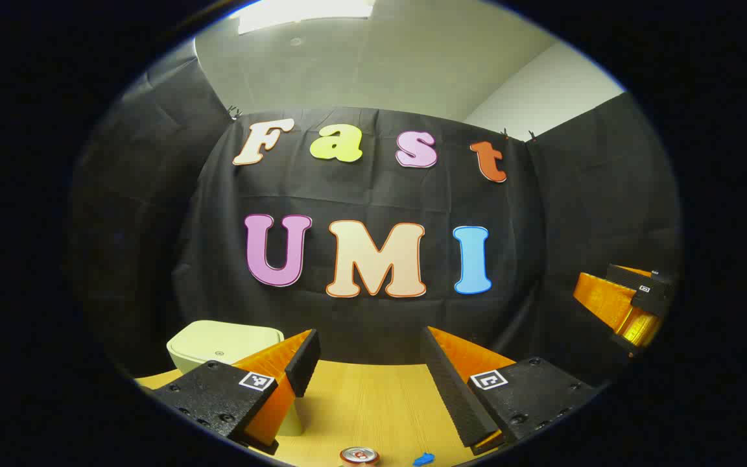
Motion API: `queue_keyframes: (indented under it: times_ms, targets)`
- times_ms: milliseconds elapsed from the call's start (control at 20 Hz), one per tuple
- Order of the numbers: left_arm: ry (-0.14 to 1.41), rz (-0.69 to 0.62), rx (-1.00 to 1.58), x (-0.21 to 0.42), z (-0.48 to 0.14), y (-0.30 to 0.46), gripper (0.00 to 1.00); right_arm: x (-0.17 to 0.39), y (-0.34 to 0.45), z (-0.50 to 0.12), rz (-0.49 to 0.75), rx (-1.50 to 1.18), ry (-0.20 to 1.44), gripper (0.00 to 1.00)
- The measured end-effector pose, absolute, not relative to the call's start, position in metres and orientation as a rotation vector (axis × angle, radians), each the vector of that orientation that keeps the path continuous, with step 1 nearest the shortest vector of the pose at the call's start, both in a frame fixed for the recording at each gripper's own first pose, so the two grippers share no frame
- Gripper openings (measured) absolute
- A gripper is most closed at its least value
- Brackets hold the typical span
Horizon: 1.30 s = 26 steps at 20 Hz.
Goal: Press the lid of the desktop garbage bin to open it, pick up the crumpled paper on the desktop and throw it into the bin, then pick up the pop can on the desktop and drop it into the bin, and finally close the garbage bin lid.
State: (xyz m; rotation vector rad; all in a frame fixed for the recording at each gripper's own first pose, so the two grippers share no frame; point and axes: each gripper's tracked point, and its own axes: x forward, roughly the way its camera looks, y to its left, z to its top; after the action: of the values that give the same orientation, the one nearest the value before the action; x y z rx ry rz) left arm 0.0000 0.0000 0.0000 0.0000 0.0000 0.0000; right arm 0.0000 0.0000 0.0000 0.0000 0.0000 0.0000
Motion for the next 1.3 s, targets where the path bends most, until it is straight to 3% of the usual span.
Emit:
queue_keyframes:
  times_ms: [1200,1300]
  targets:
    - [-0.049,0.058,0.062,-0.007,0.013,0.003,0.93,-0.003,0.000,-0.025,0.044,0.015,0.054,0.97]
    - [-0.048,0.059,0.071,-0.008,0.011,0.005,0.77,-0.003,0.000,-0.027,0.045,0.010,0.059,0.98]
